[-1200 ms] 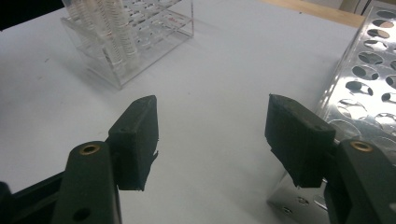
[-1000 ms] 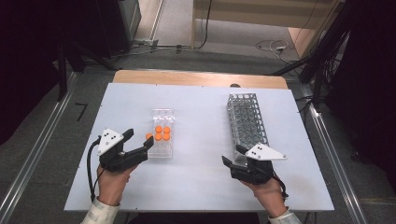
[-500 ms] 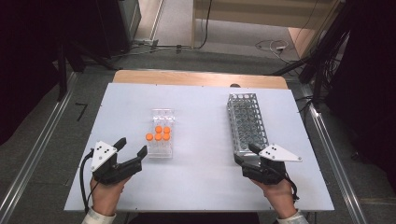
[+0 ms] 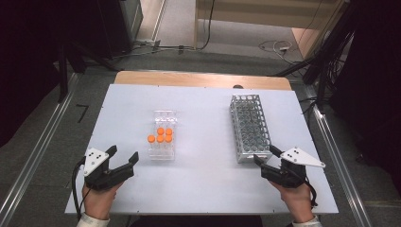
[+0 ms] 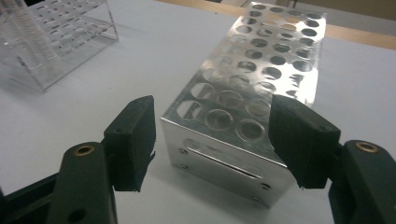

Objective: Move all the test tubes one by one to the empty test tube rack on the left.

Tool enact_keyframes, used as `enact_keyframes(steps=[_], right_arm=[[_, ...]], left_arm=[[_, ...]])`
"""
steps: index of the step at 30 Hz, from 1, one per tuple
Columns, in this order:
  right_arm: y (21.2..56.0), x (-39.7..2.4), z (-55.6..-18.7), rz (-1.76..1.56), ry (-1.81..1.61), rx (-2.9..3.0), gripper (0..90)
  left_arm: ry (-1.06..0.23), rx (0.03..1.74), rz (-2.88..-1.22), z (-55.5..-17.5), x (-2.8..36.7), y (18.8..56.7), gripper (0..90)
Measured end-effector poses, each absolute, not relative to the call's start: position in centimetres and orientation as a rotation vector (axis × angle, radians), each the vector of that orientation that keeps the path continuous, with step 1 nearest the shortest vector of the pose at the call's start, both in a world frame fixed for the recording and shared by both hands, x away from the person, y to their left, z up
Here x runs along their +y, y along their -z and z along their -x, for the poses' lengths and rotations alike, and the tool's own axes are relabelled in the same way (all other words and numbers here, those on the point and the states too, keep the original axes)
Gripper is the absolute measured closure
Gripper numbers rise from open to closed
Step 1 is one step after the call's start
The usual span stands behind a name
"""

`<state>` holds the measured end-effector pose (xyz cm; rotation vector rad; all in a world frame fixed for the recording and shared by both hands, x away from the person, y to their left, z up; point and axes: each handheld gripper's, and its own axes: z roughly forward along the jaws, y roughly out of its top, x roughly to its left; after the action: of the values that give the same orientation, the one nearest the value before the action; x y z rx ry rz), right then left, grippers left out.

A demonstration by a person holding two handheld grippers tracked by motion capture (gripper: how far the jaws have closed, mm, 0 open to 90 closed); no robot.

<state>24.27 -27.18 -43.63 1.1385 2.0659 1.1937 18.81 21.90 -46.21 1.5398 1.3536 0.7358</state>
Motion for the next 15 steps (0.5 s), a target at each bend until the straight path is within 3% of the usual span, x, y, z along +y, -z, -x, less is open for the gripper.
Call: enact_keyframes(steps=[15], right_arm=[[44.8, -32.8, -24.5, -1.273, -1.096, 1.952, 30.2]], left_arm=[[-0.766, 1.395, -1.528, -18.3, 23.3, 47.0, 20.8]])
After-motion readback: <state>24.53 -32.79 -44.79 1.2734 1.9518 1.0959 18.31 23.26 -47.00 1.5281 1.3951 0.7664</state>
